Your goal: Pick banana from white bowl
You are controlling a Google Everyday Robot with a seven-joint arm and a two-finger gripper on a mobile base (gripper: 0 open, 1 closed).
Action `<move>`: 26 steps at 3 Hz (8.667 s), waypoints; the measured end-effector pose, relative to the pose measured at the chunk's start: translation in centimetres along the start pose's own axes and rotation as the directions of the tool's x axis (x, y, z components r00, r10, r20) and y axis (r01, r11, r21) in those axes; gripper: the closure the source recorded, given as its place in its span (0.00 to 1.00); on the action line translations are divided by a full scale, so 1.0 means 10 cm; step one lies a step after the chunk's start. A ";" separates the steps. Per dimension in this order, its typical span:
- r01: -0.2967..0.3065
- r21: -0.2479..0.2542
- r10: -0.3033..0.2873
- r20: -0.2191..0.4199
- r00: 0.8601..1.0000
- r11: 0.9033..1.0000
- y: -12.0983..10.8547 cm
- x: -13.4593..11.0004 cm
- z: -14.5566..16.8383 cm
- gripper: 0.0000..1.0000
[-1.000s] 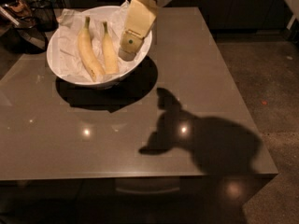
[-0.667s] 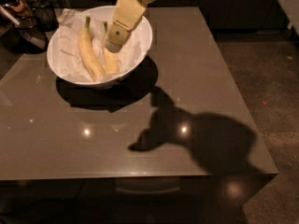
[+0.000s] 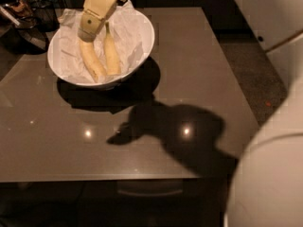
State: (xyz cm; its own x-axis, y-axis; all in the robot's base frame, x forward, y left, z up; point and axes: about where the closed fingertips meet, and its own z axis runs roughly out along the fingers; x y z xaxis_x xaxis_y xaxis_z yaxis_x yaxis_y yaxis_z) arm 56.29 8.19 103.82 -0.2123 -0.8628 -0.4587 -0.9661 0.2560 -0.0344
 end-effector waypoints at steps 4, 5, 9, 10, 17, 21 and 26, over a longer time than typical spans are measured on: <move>-0.051 -0.093 0.057 0.065 0.996 0.994 -0.24 -0.41 0.53 0.22; -0.085 -0.115 0.091 0.041 0.995 0.990 -0.31 -0.43 0.70 0.26; -0.341 -0.070 0.330 -0.132 0.935 0.937 -0.73 -0.16 1.33 0.22; -0.389 -0.034 0.379 -0.166 0.910 0.920 -0.80 -0.10 1.42 0.23; -0.501 -0.037 0.484 -0.204 0.851 0.865 -0.94 0.20 1.62 0.44; -0.521 -0.049 0.499 -0.224 0.837 0.852 -1.06 0.27 1.85 0.45; -0.511 -0.074 0.494 -0.172 0.852 0.856 -1.12 0.35 1.86 0.64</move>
Offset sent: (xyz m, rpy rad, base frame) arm 0.0128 0.0170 -0.0107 -0.0011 0.0370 0.0027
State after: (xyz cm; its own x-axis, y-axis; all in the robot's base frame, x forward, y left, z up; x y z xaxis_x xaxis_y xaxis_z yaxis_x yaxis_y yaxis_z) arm 69.11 10.44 86.11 -0.6832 -0.6843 -0.2548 -0.7298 0.6280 0.2703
